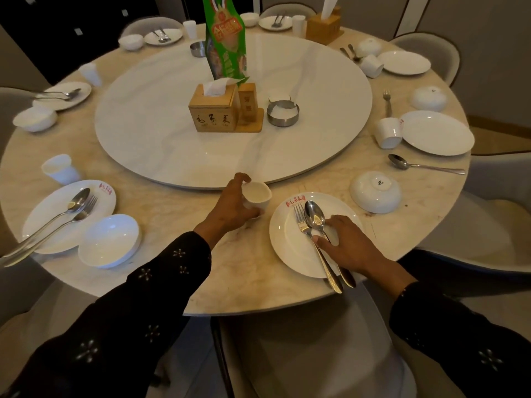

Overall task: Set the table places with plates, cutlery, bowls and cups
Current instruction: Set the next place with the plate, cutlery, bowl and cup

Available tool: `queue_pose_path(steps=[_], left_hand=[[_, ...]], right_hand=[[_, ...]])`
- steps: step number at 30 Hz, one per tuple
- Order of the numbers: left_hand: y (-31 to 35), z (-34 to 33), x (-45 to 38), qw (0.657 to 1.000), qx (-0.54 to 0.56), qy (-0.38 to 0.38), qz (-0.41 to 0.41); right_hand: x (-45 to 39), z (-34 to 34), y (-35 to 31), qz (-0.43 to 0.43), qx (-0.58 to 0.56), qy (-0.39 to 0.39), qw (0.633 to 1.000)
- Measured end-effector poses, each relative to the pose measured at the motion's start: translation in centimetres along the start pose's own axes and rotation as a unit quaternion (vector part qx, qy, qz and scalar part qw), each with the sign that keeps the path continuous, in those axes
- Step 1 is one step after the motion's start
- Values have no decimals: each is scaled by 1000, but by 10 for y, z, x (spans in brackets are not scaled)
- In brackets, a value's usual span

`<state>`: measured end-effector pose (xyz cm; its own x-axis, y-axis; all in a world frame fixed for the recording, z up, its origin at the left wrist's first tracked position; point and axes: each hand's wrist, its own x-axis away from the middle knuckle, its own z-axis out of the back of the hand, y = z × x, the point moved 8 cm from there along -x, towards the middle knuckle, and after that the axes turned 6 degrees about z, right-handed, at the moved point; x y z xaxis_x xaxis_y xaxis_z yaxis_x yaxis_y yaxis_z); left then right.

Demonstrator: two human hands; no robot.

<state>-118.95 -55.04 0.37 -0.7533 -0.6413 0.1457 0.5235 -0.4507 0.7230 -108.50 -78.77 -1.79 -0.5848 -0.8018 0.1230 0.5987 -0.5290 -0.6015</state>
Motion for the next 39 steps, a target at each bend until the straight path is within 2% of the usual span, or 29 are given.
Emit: queue_pose_path(steps=[3,7,12,26,39], left_hand=[[-9,-3,0,1000,13,-2,24],[-8,-2,1,999,-38,3,-4],[-9,-2,4,999,-39,10,-13],[-7,-6,11,999,-40,-17,-6],[-18,-5,54,998,-52,-44,-1]], right_hand=[[-1,-1,0,-1,1,6,1000],[-1,-1,0,-4,2,11,1000],[-1,-1,2,-9,2,9,1000],[-2,-2,5,-8,-4,2,1000],[-1,-3,7,-7,-8,-11,1000]])
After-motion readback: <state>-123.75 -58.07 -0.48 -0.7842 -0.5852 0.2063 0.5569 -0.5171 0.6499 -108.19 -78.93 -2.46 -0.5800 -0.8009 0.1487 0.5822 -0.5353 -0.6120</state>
